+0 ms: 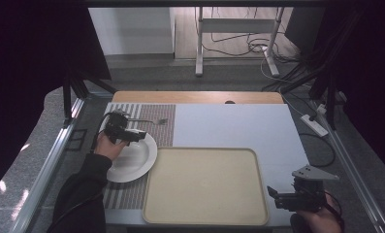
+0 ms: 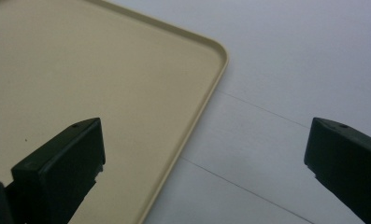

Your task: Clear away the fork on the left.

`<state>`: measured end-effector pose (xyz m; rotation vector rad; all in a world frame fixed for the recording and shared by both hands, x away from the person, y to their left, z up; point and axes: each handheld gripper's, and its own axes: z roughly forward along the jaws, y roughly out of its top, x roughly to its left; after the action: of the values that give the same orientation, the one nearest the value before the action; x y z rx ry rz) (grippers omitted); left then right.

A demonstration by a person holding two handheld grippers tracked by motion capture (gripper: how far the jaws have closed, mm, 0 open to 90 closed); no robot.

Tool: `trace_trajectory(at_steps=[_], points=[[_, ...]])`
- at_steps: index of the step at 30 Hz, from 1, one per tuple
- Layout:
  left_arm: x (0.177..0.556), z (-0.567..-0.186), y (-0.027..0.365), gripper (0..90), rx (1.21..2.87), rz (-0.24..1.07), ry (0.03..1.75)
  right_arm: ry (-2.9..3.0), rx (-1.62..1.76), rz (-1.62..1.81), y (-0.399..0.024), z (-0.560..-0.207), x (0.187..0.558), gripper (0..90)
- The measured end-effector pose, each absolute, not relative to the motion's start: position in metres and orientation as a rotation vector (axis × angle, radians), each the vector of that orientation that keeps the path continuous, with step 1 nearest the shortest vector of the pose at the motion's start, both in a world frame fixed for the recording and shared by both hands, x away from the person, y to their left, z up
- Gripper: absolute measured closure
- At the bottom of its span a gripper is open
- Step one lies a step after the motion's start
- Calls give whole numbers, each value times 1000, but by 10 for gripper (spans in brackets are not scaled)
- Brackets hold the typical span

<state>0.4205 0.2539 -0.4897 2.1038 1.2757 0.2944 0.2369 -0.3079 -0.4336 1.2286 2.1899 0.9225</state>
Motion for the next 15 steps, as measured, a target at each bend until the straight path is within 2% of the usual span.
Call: trace_trajectory(at_steps=[15], points=[[459, -499, 253, 0, 2093, 254, 1294, 2190, 1231, 921, -308, -434, 237, 0]])
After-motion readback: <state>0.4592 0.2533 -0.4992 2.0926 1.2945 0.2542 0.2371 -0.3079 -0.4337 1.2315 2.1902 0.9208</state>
